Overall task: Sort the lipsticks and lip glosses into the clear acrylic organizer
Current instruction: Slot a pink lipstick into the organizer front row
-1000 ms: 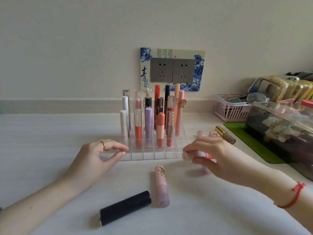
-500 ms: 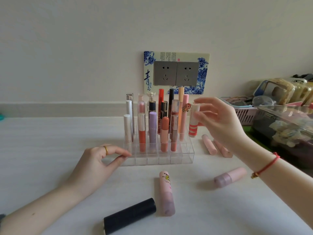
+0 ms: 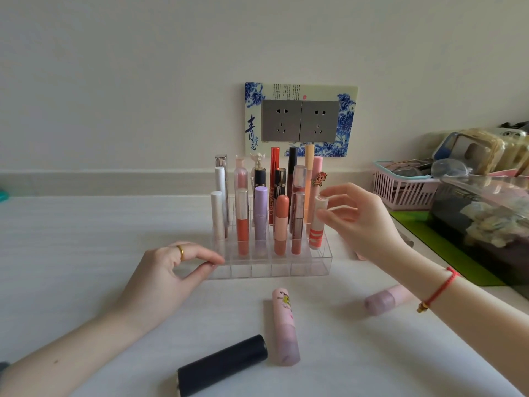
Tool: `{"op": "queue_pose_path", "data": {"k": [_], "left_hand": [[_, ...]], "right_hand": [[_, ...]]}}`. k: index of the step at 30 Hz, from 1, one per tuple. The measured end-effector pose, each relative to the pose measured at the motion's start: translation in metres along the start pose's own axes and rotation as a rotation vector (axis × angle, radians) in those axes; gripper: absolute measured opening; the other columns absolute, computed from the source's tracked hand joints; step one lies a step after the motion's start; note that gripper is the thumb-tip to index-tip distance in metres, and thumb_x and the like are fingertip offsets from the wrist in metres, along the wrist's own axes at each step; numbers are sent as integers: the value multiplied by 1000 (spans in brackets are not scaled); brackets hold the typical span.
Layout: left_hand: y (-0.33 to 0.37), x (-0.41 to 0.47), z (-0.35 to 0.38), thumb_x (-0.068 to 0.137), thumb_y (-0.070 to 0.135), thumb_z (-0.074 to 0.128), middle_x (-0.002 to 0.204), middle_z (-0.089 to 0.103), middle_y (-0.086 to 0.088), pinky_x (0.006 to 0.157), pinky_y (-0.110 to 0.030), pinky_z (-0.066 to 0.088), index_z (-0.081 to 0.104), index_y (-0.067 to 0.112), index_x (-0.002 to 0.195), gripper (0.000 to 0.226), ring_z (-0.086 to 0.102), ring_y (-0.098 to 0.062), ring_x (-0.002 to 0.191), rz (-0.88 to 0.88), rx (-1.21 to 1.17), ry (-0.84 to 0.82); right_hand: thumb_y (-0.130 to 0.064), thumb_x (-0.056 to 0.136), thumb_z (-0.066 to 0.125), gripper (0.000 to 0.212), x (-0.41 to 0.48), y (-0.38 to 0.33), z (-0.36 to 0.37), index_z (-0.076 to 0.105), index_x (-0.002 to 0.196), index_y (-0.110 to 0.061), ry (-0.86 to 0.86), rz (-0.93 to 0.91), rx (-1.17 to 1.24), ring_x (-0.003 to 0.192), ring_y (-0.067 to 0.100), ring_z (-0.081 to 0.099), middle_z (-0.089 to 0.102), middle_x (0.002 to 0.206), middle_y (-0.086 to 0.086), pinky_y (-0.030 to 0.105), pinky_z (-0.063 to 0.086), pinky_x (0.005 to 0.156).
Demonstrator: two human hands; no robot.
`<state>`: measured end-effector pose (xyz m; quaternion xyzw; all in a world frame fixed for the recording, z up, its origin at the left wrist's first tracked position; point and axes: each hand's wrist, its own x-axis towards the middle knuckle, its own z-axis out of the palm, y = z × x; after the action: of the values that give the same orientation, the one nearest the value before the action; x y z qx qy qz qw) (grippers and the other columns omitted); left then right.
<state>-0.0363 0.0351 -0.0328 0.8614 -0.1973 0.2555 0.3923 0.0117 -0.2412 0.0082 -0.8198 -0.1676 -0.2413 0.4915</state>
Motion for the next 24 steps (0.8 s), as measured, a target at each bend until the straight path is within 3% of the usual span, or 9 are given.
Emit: {"op": "queue_pose_path", "data": {"k": [6,13,24], "left_hand": [[0,0,0,72,5,72,82,70,25,78,0,38,71,38,71,34,63,7,82,-5,-6,-3],[0,0,0,72,6,73,84,69,26,79,-2,39,69,41,78,35,63,7,82,12,12,-2],[1,-1,-1,74,11,72,86,69,27,79,1,37,71,39,75,28,62,9,86,-36,12,-33]], "right_hand": [[-11,77,70,24,-1,4,2,60,98,-17,-19,16,-42,77,3,66,67,83,-6,9,52,67],[-12,76,70,23,-3,6,3,59,95,-21,-26,17,-54,73,0,65,67,79,-10,8,51,65],[-13,75,71,37,-7,4,2,54,106,-21,-13,-22,-117,80,9,64,63,83,-9,23,52,77]]}}
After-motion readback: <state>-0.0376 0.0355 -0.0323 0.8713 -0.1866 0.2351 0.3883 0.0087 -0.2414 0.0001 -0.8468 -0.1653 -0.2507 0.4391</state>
